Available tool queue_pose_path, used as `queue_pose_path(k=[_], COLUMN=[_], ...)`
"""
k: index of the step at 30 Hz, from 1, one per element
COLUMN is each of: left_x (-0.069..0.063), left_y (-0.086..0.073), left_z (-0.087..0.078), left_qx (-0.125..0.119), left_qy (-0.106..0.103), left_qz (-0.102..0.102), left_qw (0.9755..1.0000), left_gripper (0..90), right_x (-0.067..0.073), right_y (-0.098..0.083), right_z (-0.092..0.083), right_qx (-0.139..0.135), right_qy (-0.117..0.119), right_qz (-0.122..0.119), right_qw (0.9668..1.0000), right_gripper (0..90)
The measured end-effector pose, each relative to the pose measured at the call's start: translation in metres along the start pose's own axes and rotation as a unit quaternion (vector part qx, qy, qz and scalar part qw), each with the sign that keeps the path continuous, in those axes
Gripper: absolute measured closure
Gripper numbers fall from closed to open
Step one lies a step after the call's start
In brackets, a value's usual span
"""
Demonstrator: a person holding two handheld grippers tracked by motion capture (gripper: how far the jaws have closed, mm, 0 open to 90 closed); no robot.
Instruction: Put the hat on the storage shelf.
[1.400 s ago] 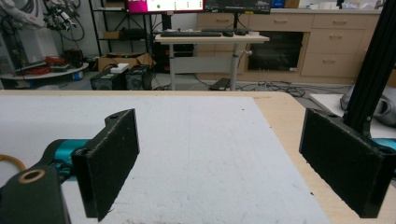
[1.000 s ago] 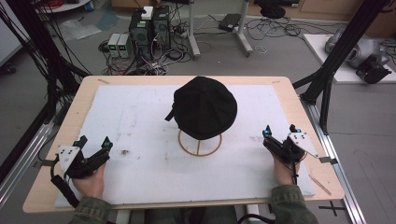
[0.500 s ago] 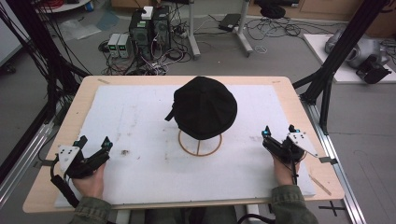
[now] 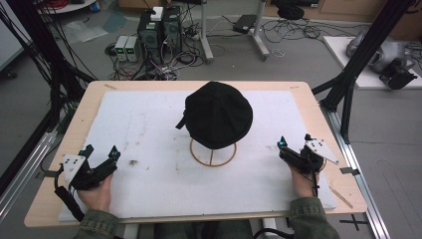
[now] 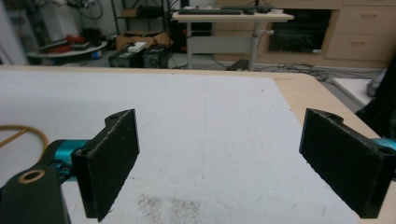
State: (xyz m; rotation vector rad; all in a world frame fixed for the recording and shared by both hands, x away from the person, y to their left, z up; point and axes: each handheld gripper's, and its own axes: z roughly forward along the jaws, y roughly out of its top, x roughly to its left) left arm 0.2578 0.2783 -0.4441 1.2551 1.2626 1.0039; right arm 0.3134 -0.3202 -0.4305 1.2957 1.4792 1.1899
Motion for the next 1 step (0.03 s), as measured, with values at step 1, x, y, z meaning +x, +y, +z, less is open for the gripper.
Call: queue_pose_path(k=[1], left_x=[-0.0004], left_y=[0.0006], left_z=[0.0002], left_qx=[0.0], left_qy=[-0.002], left_qz=[0.004], left_qw=[1.0], left_gripper=[17.4], right_x=[-0.0008], right_y=[0.0006], right_z=[0.0001], right_qx=[0.006], right_qy=[0.013], right_qz=[-0.008], right_qw=[0.9999], right_gripper=[11.2])
